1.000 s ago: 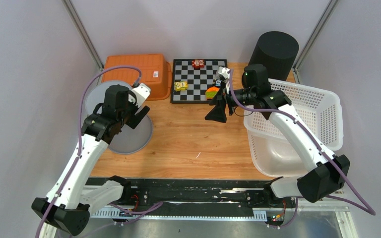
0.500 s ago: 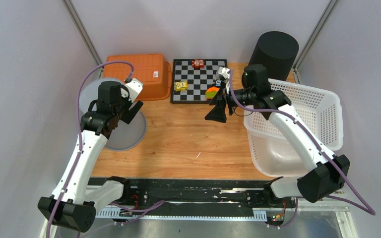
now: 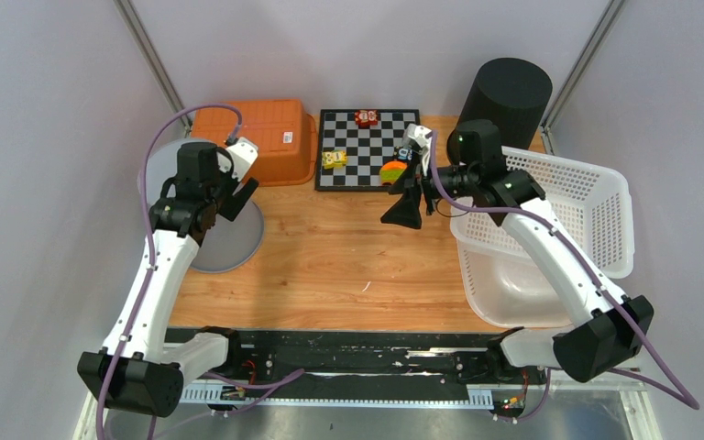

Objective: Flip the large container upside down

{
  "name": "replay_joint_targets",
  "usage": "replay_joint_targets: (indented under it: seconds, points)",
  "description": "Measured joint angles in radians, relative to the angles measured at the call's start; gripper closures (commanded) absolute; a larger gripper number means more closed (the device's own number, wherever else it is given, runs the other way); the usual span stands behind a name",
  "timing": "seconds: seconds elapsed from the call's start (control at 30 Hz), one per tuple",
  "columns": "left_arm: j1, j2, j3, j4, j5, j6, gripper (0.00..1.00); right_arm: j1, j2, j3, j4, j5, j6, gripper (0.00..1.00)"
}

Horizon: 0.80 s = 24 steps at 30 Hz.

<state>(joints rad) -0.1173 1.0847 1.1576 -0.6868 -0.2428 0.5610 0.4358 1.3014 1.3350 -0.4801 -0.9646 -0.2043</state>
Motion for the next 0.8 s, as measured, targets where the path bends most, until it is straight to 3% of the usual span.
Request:
replay_joint_targets:
  seconds: [0.17, 0.4, 0.67, 0.8]
  points:
    - [0.01, 0.0, 0.028, -0.043, 0.048, 0.001, 0.0, 0.0, -0.026, 0.044, -0.087, 0.06, -0.063, 0.15]
    - [0.01, -0.045, 0.107, -0.17, 0.201, -0.022, 0.0, 0.0, -0.138, 0.161, -0.302, 0.259, -0.247, 0.15]
    - [0.01, -0.162, 0.218, -0.27, 0.423, -0.045, 0.0, 0.0, -0.326, 0.171, -0.586, 0.528, -0.48, 0.15]
    - [0.01, -0.222, 0.216, -0.301, 0.526, -0.046, 0.0, 0.0, -0.422, 0.093, -0.668, 0.666, -0.557, 0.15]
